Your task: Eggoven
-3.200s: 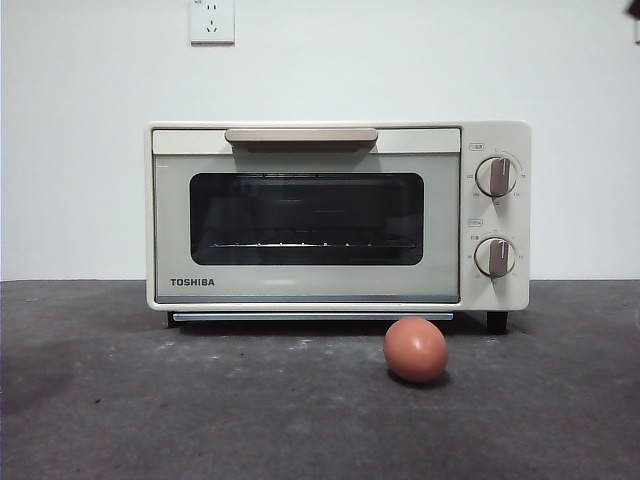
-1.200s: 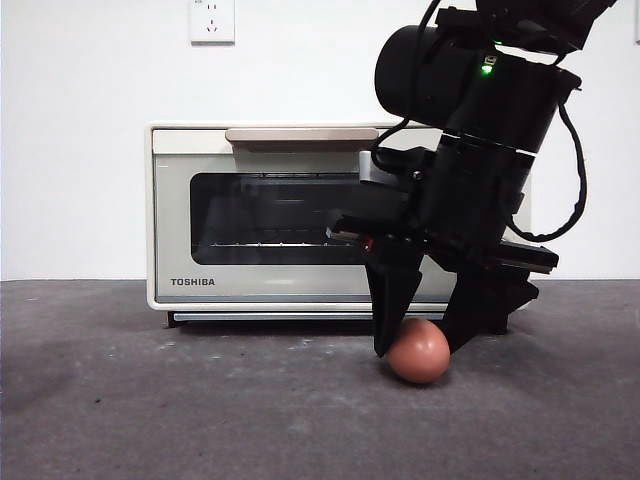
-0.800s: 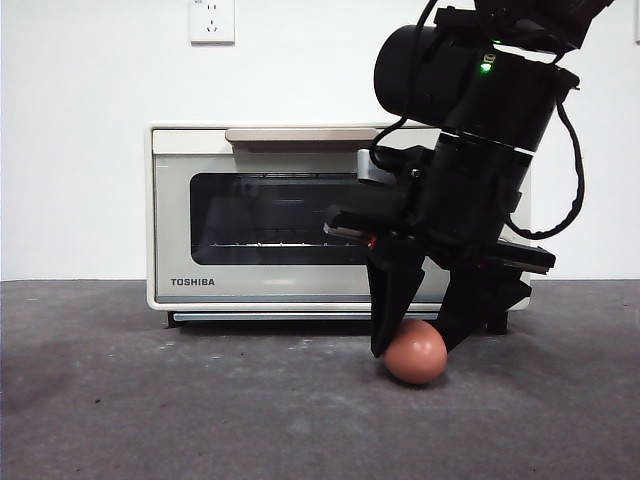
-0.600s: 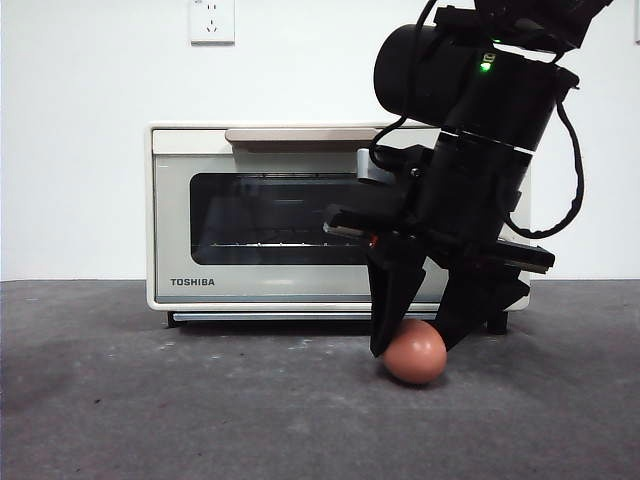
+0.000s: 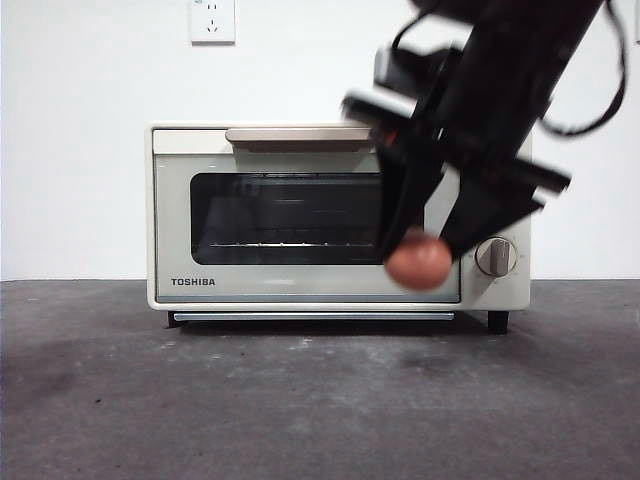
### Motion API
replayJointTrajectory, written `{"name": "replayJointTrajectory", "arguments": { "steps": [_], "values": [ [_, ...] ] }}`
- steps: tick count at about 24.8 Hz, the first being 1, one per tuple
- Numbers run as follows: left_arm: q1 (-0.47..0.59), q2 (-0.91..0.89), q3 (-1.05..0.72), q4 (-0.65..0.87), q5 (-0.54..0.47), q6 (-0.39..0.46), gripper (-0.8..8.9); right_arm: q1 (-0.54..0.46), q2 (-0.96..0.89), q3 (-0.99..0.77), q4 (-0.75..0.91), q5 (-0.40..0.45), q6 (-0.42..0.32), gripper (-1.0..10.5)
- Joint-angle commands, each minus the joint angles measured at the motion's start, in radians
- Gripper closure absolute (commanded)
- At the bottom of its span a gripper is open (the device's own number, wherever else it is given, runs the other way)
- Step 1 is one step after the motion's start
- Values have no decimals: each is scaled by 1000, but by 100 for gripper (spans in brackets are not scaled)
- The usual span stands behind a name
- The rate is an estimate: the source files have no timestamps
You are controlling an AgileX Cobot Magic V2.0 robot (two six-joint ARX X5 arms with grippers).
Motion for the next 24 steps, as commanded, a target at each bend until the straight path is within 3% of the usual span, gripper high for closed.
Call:
{"name": "replayJointTrajectory", "arguments": {
  "steps": [1, 10, 24],
  "values": [
    [-40, 59, 27, 89, 0, -42, 806, 11, -95, 10, -25, -2, -34, 943],
    [-270, 500, 254, 396, -173, -46, 806, 11, -474, 10, -144, 35, -55, 943],
    [-380, 899, 480, 504, -280, 44, 806, 11, -669, 10, -200, 60, -58, 943]
  ]
}}
